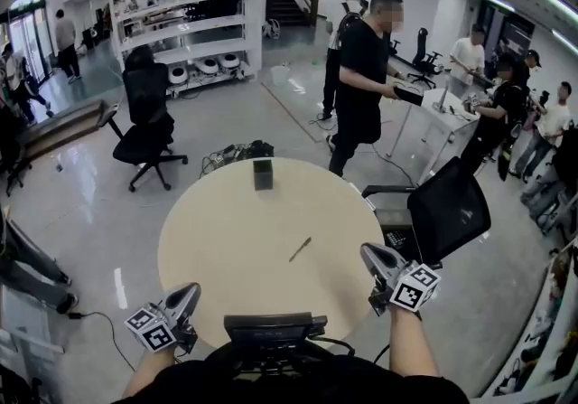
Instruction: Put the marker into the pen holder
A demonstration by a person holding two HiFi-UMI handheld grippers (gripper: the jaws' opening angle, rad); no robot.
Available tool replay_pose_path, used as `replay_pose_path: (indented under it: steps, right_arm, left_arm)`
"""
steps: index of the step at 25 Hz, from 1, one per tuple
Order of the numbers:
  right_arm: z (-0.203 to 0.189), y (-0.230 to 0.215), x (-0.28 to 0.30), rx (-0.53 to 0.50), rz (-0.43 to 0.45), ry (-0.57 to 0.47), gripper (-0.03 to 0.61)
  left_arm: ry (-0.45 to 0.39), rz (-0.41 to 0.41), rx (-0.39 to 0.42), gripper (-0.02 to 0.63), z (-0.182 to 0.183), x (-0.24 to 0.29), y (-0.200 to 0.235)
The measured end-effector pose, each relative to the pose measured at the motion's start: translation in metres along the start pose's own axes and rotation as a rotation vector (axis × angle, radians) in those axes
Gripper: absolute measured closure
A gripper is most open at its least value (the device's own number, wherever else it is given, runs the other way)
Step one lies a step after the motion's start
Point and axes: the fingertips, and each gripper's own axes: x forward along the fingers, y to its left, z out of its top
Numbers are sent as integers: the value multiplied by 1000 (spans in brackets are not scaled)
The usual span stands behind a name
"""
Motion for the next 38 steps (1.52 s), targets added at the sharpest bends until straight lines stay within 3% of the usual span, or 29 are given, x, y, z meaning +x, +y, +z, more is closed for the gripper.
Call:
replay_pose_path:
  steps: [5,11,17,23,28,32,36,38]
  right_arm:
    - [-1,24,66,3,-60,-3,575]
    - [-6,31,82,-46,-58,79,575]
    - [1,-26,89,-52,-64,104,575]
    - [-6,-60,114,-6,-69,224,575]
    - [-12,-103,149,42,-133,275,575]
    - [-53,-145,184,144,-198,355,575]
    - [-131,-182,214,251,-270,513,574]
    - [-177,-196,218,289,-306,624,519]
  left_arm:
    - [53,-91,24,618,35,9,73]
    - [38,-109,0,618,49,29,92]
    - [19,-108,-31,618,30,72,85]
    - [53,-39,-36,618,22,60,78]
    - [79,-25,-25,618,23,60,95]
    - [99,-29,-37,618,14,72,116]
    - [123,-44,-49,618,6,89,135]
    - [133,-50,-53,618,2,94,140]
